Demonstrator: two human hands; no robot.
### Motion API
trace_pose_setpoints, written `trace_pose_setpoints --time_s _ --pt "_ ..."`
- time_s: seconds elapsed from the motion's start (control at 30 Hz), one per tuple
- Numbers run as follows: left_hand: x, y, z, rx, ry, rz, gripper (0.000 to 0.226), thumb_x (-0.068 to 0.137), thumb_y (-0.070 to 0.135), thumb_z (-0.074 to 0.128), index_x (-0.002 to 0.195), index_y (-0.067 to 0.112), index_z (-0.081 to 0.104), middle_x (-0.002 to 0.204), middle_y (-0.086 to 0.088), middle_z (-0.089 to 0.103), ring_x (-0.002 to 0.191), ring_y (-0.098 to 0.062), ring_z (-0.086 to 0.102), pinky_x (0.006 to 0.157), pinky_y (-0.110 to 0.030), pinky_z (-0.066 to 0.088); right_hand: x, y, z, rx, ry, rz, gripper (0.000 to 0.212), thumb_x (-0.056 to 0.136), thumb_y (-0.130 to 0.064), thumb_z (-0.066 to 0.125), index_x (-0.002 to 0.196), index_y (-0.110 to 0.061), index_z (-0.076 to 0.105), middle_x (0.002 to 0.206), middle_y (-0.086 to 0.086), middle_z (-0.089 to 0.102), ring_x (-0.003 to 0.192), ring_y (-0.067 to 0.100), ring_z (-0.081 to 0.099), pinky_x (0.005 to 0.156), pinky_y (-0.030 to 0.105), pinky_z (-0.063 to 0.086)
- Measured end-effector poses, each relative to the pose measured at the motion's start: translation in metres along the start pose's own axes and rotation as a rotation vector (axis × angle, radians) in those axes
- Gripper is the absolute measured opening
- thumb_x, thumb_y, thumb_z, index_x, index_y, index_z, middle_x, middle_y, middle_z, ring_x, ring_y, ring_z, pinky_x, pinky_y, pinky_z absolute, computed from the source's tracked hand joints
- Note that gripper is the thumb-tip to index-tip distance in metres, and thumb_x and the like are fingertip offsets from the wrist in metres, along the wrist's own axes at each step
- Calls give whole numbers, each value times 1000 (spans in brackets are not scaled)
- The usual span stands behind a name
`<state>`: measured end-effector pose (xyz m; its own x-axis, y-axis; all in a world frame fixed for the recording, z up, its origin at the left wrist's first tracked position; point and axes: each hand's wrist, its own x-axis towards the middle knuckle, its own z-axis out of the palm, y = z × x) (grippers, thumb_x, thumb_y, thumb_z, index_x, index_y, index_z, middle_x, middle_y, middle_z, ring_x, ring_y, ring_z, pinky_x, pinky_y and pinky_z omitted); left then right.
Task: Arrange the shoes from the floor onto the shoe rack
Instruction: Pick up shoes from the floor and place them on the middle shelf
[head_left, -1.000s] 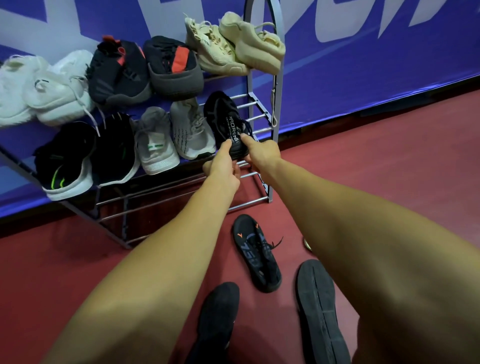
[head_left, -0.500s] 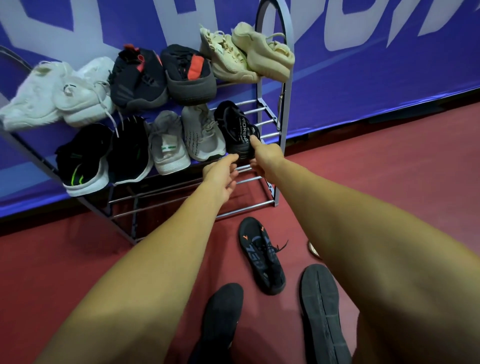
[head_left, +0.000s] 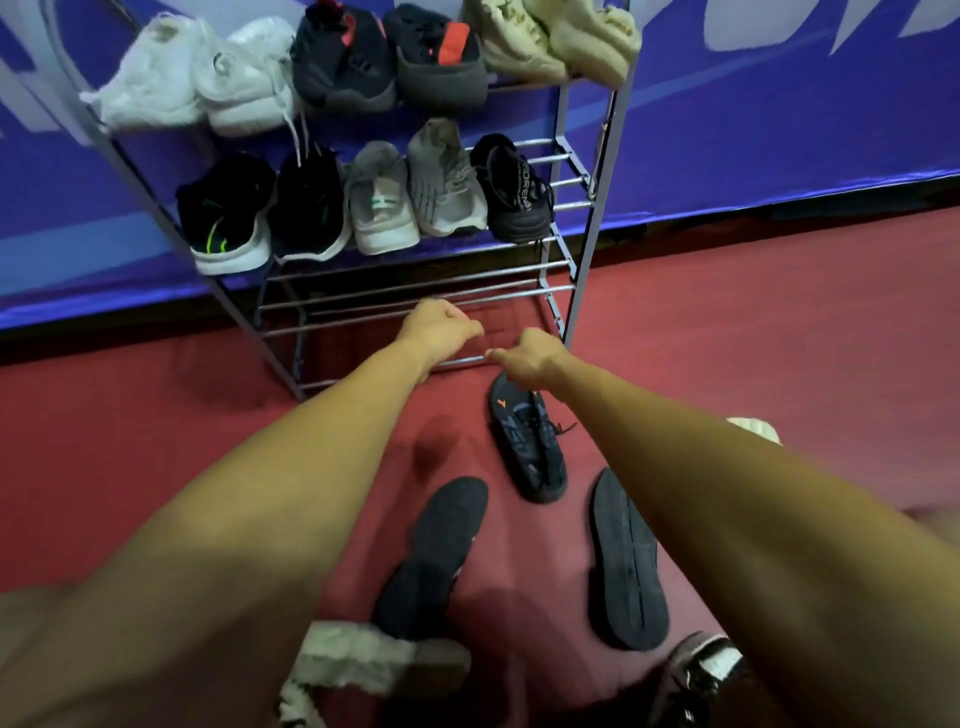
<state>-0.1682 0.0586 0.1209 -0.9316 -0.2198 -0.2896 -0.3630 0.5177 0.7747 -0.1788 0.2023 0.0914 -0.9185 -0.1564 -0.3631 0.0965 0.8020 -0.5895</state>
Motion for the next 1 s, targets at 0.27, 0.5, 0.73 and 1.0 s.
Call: trace_pose_setpoints --time_s 0.27,0.5,0.73,1.0 --pt "-41 -88 34 475 -270 -143 21 80 27 76 90 10 69 90 -12 67 91 -26 64 75 -28 46 -43 44 75 -218 -227 72 55 95 -43 58 124 4 61 126 22 63 117 35 59 91 34 46" --pt "-53 -186 56 478 -208 -286 42 74 37 78 104 12 64 111 -12 68 102 -30 63 82 -33 51 -60 67 126 -255 -442 91 46 100 -37 48 120 1 65 99 14 72 97 28 68 78 32 49" --pt "-54 -249 66 639 -317 -328 86 60 60 81 122 9 49 123 -16 58 114 -36 56 92 -42 50 -47 74 180 -214 -497 151 43 100 -32 50 133 -5 58 133 18 61 121 31 58 92 32 45" --pt "-57 -263 68 592 -432 -297 94 42 71 74 115 16 53 116 -10 67 103 -31 64 84 -41 54 -21 71 218 103 -435 427 65 95 -23 57 146 9 33 144 22 50 130 33 54 101 35 47"
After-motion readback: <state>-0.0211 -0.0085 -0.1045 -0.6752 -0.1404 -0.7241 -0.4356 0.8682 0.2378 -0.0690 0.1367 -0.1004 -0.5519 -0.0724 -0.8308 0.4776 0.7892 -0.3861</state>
